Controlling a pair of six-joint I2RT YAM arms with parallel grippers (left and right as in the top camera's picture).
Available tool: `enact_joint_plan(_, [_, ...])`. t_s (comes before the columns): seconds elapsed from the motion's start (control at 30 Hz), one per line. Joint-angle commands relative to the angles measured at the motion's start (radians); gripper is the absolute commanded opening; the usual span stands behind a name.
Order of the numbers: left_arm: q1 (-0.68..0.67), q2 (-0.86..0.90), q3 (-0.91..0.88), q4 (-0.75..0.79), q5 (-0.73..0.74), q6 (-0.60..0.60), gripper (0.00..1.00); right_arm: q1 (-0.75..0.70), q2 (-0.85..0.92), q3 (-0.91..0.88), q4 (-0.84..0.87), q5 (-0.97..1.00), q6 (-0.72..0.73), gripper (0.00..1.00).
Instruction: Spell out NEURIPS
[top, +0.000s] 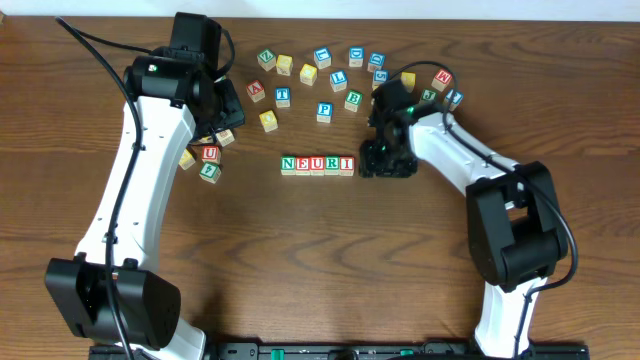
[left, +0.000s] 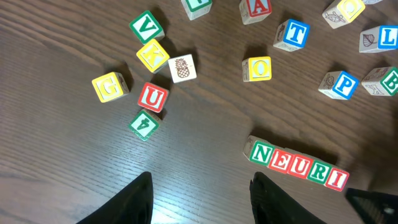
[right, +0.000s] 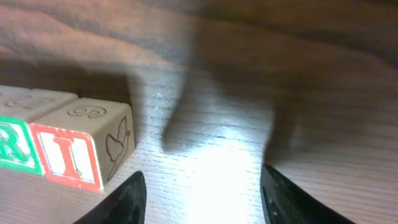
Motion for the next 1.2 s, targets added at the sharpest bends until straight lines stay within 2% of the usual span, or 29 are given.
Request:
enact_joint_plan(0.0, [0.004,0.007,-0.006,-0.005,-0.012,0.01,0.5,-0.048,0.003,0.111,-0.069,-0.01,-0.016,0.54])
enact_joint_plan(0.17, [0.004,0.007,-0.006,-0.006,-0.001,0.02,0.5,-0.076,0.003,0.225,-0.177,-0.01,-0.068,0.54])
enact_joint_plan(0.33, [0.004,0.007,-0.005,-0.005,0.051,0.12,0.5,-0.08,0.003,0.314,-0.242,0.01,-0.099,0.6])
enact_joint_plan(0.5, [0.004,0.006,0.038,-0.006,0.051,0.122,0.51,-0.081,0.003,0.381,-0.266,0.021,-0.109,0.67])
enact_joint_plan(1.17, [0.004,0.036,0.373,0.002,0.05,0.167,0.52,-0.099,0.003,0.393,-0.267,0.02,-0.127,0.76])
